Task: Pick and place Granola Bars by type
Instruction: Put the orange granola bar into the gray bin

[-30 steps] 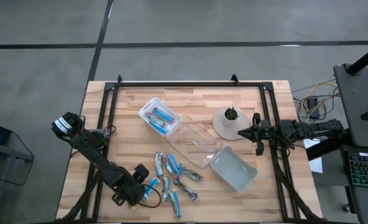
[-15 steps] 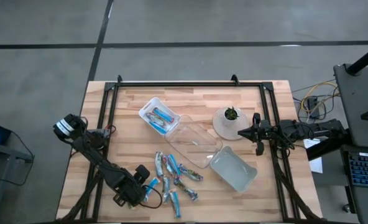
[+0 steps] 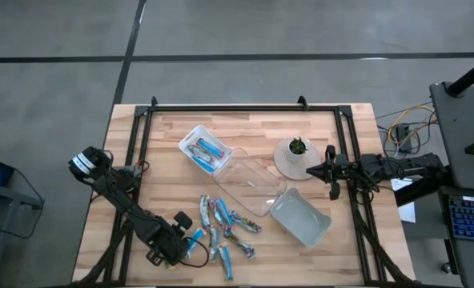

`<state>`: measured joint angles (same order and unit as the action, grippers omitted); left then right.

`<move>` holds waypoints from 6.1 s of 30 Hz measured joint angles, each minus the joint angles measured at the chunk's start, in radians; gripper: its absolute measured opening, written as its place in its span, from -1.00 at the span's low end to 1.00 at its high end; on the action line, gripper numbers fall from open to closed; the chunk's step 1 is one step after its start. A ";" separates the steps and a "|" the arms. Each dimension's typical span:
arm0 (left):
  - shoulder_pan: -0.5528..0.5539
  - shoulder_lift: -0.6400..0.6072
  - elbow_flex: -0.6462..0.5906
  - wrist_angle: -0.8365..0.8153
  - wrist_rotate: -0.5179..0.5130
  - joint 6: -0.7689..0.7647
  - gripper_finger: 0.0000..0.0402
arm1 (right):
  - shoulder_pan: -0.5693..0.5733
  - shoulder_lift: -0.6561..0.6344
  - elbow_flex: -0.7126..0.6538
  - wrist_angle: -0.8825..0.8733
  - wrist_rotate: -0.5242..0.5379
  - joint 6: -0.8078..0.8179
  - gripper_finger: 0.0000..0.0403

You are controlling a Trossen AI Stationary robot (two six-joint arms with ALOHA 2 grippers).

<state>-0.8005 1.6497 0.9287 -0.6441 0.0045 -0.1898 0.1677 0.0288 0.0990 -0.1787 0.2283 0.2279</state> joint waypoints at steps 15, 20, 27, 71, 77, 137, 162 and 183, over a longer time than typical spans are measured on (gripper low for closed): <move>0.001 -0.052 0.029 -0.090 0.007 -0.041 -0.70 | 0.000 0.000 0.000 0.000 0.000 0.000 -0.94; 0.006 -0.090 0.085 -0.195 0.006 -0.055 -0.70 | 0.000 0.000 0.000 0.000 0.000 0.000 -0.94; 0.055 -0.156 0.179 -0.285 -0.023 -0.062 -0.70 | 0.000 0.000 0.000 0.000 0.000 0.000 -0.94; 0.457 0.011 0.617 0.012 -0.087 -0.079 -0.70 | 0.000 0.000 0.000 0.000 0.000 0.000 -0.94; 0.468 0.120 0.734 0.014 -0.073 -0.125 -0.70 | 0.000 0.000 0.000 -0.001 0.000 0.000 -0.94; 0.645 0.463 0.886 0.583 0.277 -0.714 -0.70 | 0.000 -0.001 0.000 -0.004 0.000 0.000 -0.94; 0.640 0.463 0.911 0.587 0.350 0.357 -0.74 | 0.000 -0.001 0.000 -0.003 0.000 0.000 -0.94; 0.687 0.523 0.912 0.622 0.400 0.456 -0.75 | 0.000 -0.001 0.000 -0.003 0.000 0.000 -0.94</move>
<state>-0.1131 2.1725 1.8408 -0.0217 0.4046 0.2661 0.1677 0.0277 0.0990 -0.1818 0.2287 0.2279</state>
